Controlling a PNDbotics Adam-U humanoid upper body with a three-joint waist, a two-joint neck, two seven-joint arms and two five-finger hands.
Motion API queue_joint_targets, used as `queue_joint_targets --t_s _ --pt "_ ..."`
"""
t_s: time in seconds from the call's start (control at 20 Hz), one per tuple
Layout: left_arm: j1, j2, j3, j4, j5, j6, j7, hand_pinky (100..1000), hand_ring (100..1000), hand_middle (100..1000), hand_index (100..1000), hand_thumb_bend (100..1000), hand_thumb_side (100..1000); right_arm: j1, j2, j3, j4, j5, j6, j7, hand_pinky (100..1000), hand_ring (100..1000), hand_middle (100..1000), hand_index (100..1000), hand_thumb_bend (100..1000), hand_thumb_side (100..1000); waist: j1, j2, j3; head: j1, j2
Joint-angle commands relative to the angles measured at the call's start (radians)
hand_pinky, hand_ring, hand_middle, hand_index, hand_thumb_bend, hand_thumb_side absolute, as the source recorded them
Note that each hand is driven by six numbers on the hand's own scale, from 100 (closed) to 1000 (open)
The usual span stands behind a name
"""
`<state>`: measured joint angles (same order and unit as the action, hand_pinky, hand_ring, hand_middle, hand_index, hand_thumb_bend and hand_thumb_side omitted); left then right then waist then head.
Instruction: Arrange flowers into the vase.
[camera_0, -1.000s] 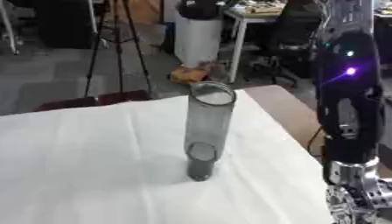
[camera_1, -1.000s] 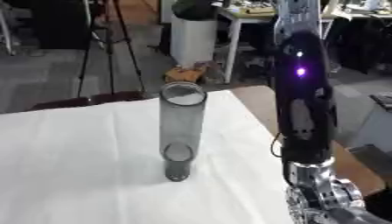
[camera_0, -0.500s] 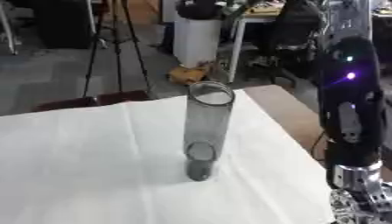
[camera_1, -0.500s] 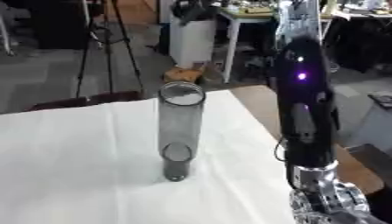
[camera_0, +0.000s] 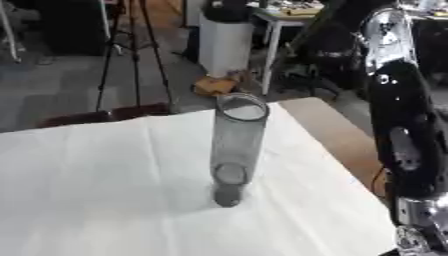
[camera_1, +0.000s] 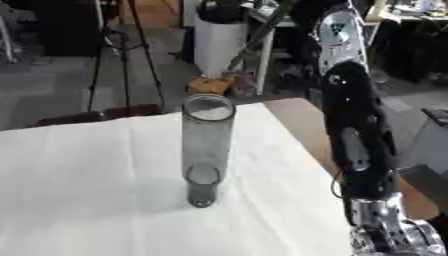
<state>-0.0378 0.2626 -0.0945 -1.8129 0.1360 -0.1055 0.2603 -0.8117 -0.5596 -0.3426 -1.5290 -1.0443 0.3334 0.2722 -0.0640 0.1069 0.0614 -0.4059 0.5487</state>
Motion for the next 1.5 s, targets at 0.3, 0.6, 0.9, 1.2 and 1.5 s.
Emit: queue_joint_targets --t_s 0.3,0.6,0.9,1.2,1.5 --pt "-0.006 0.011 0.002 -0.015 0.002 0.002 0.001 564 493 541 940 682 836 -0.013 -0.009 -0.002 0.017 0.061 0.015 0.069 100 100 100 100 100 100 0.007 -0.008 0.002 -0.006 -0.014" --pt "-0.006 0.009 0.001 -0.015 0.004 0.002 0.000 564 494 542 941 682 836 -0.015 0.009 0.004 0.023 0.092 0.025 0.098 100 100 100 100 100 100 0.009 -0.005 0.005 -0.009 -0.016" --pt "-0.006 0.008 -0.001 -0.015 0.005 0.003 -0.001 564 495 542 941 682 836 -0.019 0.026 0.011 0.040 0.142 0.020 0.130 100 100 100 100 100 100 0.012 -0.004 0.005 -0.014 -0.018" --pt "-0.006 0.007 -0.001 -0.017 0.006 0.004 -0.003 564 497 543 941 678 837 -0.019 0.034 0.018 0.072 0.212 0.003 0.181 100 100 100 100 100 100 0.015 -0.002 0.008 -0.016 -0.021" --pt "-0.007 0.006 -0.002 -0.017 0.007 0.004 -0.005 565 498 544 942 675 838 -0.019 0.036 0.031 0.106 0.265 -0.025 0.241 100 100 100 100 100 100 0.016 -0.001 0.010 -0.017 -0.022"
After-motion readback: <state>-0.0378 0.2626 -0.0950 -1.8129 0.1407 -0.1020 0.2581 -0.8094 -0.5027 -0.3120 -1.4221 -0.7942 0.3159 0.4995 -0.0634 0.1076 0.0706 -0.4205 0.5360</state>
